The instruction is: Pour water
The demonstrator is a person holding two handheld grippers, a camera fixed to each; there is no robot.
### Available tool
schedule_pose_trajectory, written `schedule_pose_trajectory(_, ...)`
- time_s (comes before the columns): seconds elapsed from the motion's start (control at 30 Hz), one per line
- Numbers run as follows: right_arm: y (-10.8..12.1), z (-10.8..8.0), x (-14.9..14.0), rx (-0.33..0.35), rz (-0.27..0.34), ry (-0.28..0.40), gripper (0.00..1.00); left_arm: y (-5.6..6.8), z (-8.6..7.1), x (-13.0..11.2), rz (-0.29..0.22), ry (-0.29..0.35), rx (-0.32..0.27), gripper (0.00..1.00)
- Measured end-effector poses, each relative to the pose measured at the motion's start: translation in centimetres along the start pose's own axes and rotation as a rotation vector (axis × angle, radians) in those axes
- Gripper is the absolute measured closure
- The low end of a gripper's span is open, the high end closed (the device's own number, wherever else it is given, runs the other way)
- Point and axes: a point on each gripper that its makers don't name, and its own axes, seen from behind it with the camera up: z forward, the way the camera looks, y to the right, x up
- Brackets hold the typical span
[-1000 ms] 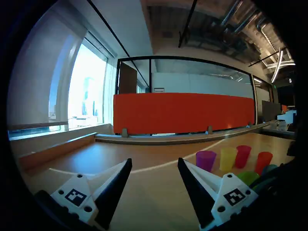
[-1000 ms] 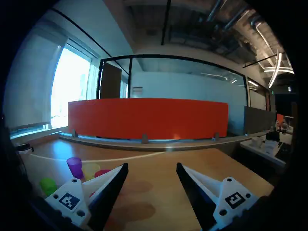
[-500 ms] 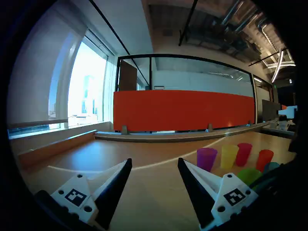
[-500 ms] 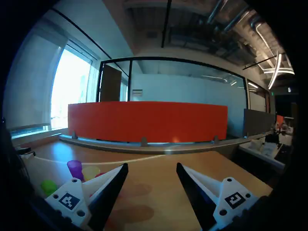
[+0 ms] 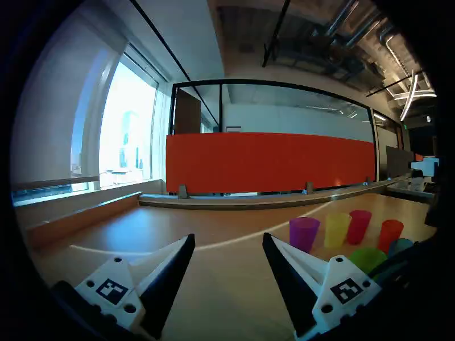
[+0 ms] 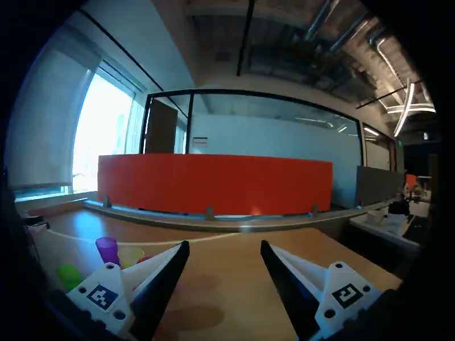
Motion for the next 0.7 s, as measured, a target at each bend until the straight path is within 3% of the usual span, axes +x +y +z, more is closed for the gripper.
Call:
schedule_pose_trajectory(0.4,0.8,-0.5,-0.4,-0.009,0.000,0.094,0.01,-0.1,0.0,0.0,0.001,0.000,0.000,0.12)
schedule_pose_trajectory(0.7,1.6,0.0,-3.3,-0.020,0.024,0.086,0.01,-0.1,0.0,0.0,0.001,0.000,0.000,0.12)
